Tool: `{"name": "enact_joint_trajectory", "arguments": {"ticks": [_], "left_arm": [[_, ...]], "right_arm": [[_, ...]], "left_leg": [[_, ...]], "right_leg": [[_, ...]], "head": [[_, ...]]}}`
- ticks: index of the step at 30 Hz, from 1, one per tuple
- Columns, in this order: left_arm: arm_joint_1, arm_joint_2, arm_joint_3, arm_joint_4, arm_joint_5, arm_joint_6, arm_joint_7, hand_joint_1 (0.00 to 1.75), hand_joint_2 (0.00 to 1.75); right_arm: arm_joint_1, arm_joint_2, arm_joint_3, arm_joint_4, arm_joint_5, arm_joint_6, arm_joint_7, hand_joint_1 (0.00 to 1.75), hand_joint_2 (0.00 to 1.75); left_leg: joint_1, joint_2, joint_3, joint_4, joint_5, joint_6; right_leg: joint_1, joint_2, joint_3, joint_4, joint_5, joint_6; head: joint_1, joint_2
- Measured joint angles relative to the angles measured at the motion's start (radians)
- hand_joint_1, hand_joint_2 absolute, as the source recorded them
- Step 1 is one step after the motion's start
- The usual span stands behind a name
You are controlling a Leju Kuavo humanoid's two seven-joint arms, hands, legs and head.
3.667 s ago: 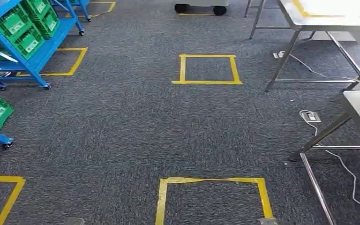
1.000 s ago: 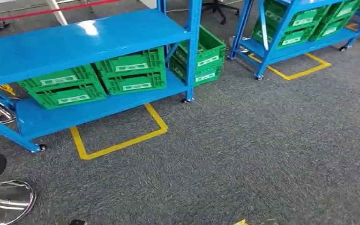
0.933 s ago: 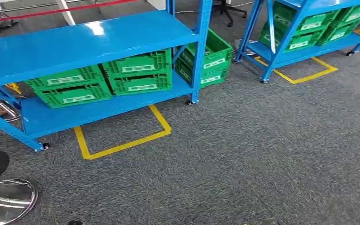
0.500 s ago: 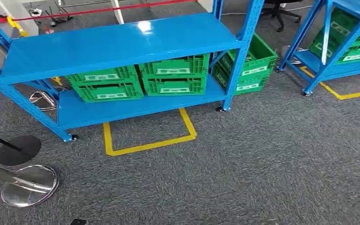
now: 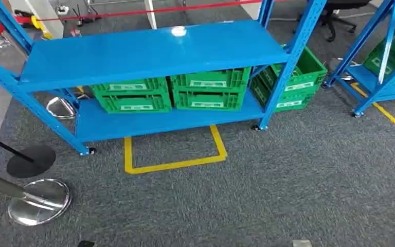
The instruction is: Take the parts from the cabinet and place them on the table.
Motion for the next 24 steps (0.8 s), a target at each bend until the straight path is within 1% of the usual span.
{"name": "enact_joint_trajectory", "arguments": {"ticks": [1,2,3,4,5,6,7,8,9,10,11,12,13,14,15,16,17,18,19,20,21,22,23,24], "left_arm": [[0.002,0.0,0.0,0.0,0.0,0.0,0.0,0.0,0.0],[0.0,0.002,0.001,0.0,0.0,0.0,-0.001,0.0,0.0],[-0.004,0.002,0.001,0.0,0.0,0.0,-0.001,0.0,0.0],[-0.006,0.001,0.001,0.0,0.0,0.0,-0.001,0.0,0.0],[-0.005,0.001,0.001,0.0,0.0,0.0,-0.001,0.0,0.0],[-0.003,0.001,0.001,0.0,0.0,0.0,-0.001,0.0,0.0],[0.002,0.0,0.002,0.0,0.0,0.0,-0.001,0.0,0.0],[0.004,0.0,0.002,0.0,0.0,0.0,-0.001,0.0,0.0],[0.004,0.0,0.002,0.0,0.0,0.0,-0.001,0.0,0.0],[0.005,0.0,0.003,0.0,0.0,0.0,-0.001,0.0,0.0],[0.001,0.002,0.004,0.002,0.0,0.0,-0.001,0.0,0.0],[0.001,0.002,0.004,0.002,0.0,0.0,-0.001,0.0,0.0],[0.001,0.002,0.004,0.002,0.0,0.0,-0.001,0.0,0.0],[0.001,0.002,0.004,0.002,0.0,0.0,-0.001,0.0,0.0],[-0.002,0.003,0.004,0.002,0.0,0.0,-0.001,0.0,0.0],[-0.004,0.004,0.004,0.002,0.0,0.0,-0.001,0.0,0.0],[-0.007,0.003,0.005,0.002,0.0,0.0,-0.002,0.0,0.0],[-0.008,0.001,0.006,0.002,0.0,0.0,-0.002,0.0,0.0],[-0.007,0.0,0.007,0.002,0.0,0.0,-0.002,0.0,0.0],[-0.004,0.0,0.008,0.002,0.0,0.0,-0.002,0.0,0.0],[-0.001,0.0,0.008,0.002,0.0,0.0,-0.002,0.0,0.0],[0.001,0.0,0.009,0.002,0.0,0.001,-0.002,0.0,0.0],[0.001,0.001,0.01,0.002,0.0,0.001,-0.002,0.0,0.0],[0.001,0.0,0.011,0.002,0.0,0.001,-0.002,0.0,0.0]], "right_arm": [[-0.001,-0.001,-0.001,0.0,-0.001,0.008,0.001,0.0,0.0],[-0.004,-0.001,-0.004,0.0,-0.003,0.016,0.002,0.0,0.0],[-0.004,-0.001,-0.007,0.0,-0.003,0.023,0.002,0.0,0.0],[-0.003,-0.001,-0.009,0.0,-0.002,0.03,0.002,0.0,0.0],[0.001,-0.001,-0.012,0.0,-0.003,0.038,0.002,0.0,0.0],[0.004,-0.002,-0.015,0.0,-0.003,0.048,0.003,0.0,0.0],[0.007,-0.004,-0.016,0.0,-0.003,0.054,0.003,0.0,0.0],[0.008,-0.005,-0.017,0.0,-0.003,0.061,0.003,0.0,0.0],[0.009,-0.007,-0.019,0.0,-0.004,0.069,0.003,0.0,0.0],[0.012,-0.008,-0.021,0.0,-0.005,0.076,0.003,0.0,0.0],[0.014,-0.008,-0.023,0.0,-0.005,0.081,0.003,0.0,0.0],[0.011,-0.008,-0.023,0.001,-0.005,0.083,0.006,0.0,0.0],[0.009,-0.008,-0.023,0.0,-0.005,0.084,0.005,0.0,0.0],[0.009,-0.008,-0.024,0.0,-0.005,0.084,0.005,0.0,0.0],[0.007,-0.008,-0.024,0.0,-0.005,0.084,0.005,0.0,0.0],[0.007,-0.008,-0.025,0.0,-0.006,0.087,0.005,0.0,0.0],[0.005,-0.008,-0.025,-0.001,-0.006,0.087,0.005,0.0,0.0],[0.004,-0.008,-0.026,-0.001,-0.006,0.087,0.006,0.0,0.0],[0.004,-0.008,-0.026,-0.001,-0.006,0.087,0.007,0.0,0.0],[0.005,-0.008,-0.026,-0.001,-0.006,0.086,0.008,0.0,0.0],[0.005,-0.008,-0.026,-0.001,-0.005,0.083,0.009,0.0,0.0],[0.006,-0.008,-0.026,-0.001,-0.003,0.081,0.01,0.0,0.0],[0.006,-0.008,-0.026,-0.001,-0.003,0.078,0.01,0.0,0.0],[0.005,-0.008,-0.026,-0.001,-0.002,0.076,0.011,0.0,0.0]], "left_leg": [[0.003,-0.004,0.017,-0.004,0.001,0.002],[0.005,-0.005,0.026,-0.004,-0.007,0.005],[0.006,-0.008,0.031,-0.004,-0.013,0.007],[0.006,-0.011,0.04,-0.004,-0.022,0.009],[0.007,-0.017,0.049,-0.004,-0.031,0.009],[0.008,-0.021,0.065,-0.004,-0.043,0.007],[0.009,-0.025,0.083,-0.004,-0.056,0.006],[0.011,-0.028,0.102,-0.004,-0.07,0.003],[0.013,-0.03,0.121,-0.004,-0.084,0.0],[0.013,-0.03,0.126,-0.005,-0.099,-0.006],[0.009,-0.033,0.14,0.009,-0.117,-0.011],[0.005,-0.034,0.143,-0.003,-0.127,-0.016],[0.007,-0.034,0.155,-0.012,-0.133,-0.023],[0.006,-0.034,0.159,-0.001,-0.122,-0.029],[0.007,-0.034,0.156,0.008,-0.121,-0.03],[0.007,-0.028,0.139,0.05,-0.109,-0.038],[0.008,-0.023,0.102,0.111,-0.105,-0.045],[0.011,-0.02,0.046,0.191,-0.122,-0.051],[0.013,-0.02,-0.003,0.251,-0.159,-0.053],[0.014,-0.02,-0.045,0.291,-0.206,-0.056],[0.015,-0.02,-0.071,0.299,-0.24,-0.056],[0.015,-0.02,-0.084,0.284,-0.246,-0.056],[0.015,-0.02,-0.085,0.242,-0.224,-0.054],[0.015,-0.022,-0.077,0.176,-0.162,-0.05]], "right_leg": [[-0.002,0.015,-0.016,0.025,-0.009,0.005],[-0.003,0.022,-0.05,0.085,-0.02,0.007],[-0.005,0.026,-0.1,0.16,-0.038,0.009],[-0.006,0.028,-0.155,0.236,-0.071,0.01],[-0.006,0.029,-0.198,0.285,-0.105,0.01],[-0.006,0.03,-0.225,0.298,-0.123,0.011],[-0.006,0.03,-0.233,0.273,-0.115,0.013],[-0.006,0.03,-0.227,0.219,-0.081,0.013],[-0.007,0.03,-0.216,0.151,-0.023,0.015],[-0.01,0.031,-0.208,0.085,0.067,0.016],[-0.014,0.028,-0.213,0.025,0.139,0.014],[-0.011,0.028,-0.196,0.039,0.111,-0.005],[-0.01,0.032,-0.195,0.039,0.116,-0.012],[-0.01,0.031,-0.191,0.036,0.114,-0.019],[-0.016,0.033,-0.178,0.035,0.108,-0.026],[-0.017,0.032,-0.166,0.03,0.102,-0.032],[-0.017,0.03,-0.155,0.026,0.095,-0.038],[-0.016,0.031,-0.142,0.022,0.085,-0.041],[-0.016,0.032,-0.13,0.019,0.075,-0.042],[-0.017,0.038,-0.116,0.016,0.064,-0.042],[-0.017,0.046,-0.1,0.014,0.053,-0.041],[-0.018,0.052,-0.082,0.012,0.042,-0.04],[-0.019,0.061,-0.063,0.011,0.029,-0.038],[-0.021,0.069,-0.043,0.01,0.016,-0.035]], "head": [[0.003,0.0],[0.007,0.0],[0.007,0.0],[0.009,0.0],[0.01,0.0],[0.011,0.0],[0.011,0.0],[0.013,0.0],[0.012,0.0],[0.014,0.0],[0.021,0.0],[0.019,0.0],[0.009,0.0],[0.014,0.0],[0.013,0.0],[0.013,0.0],[0.009,0.0],[0.011,0.0],[0.011,0.0],[0.01,0.0],[0.011,0.0],[0.01,0.0],[0.011,0.0],[0.01,0.0]]}}
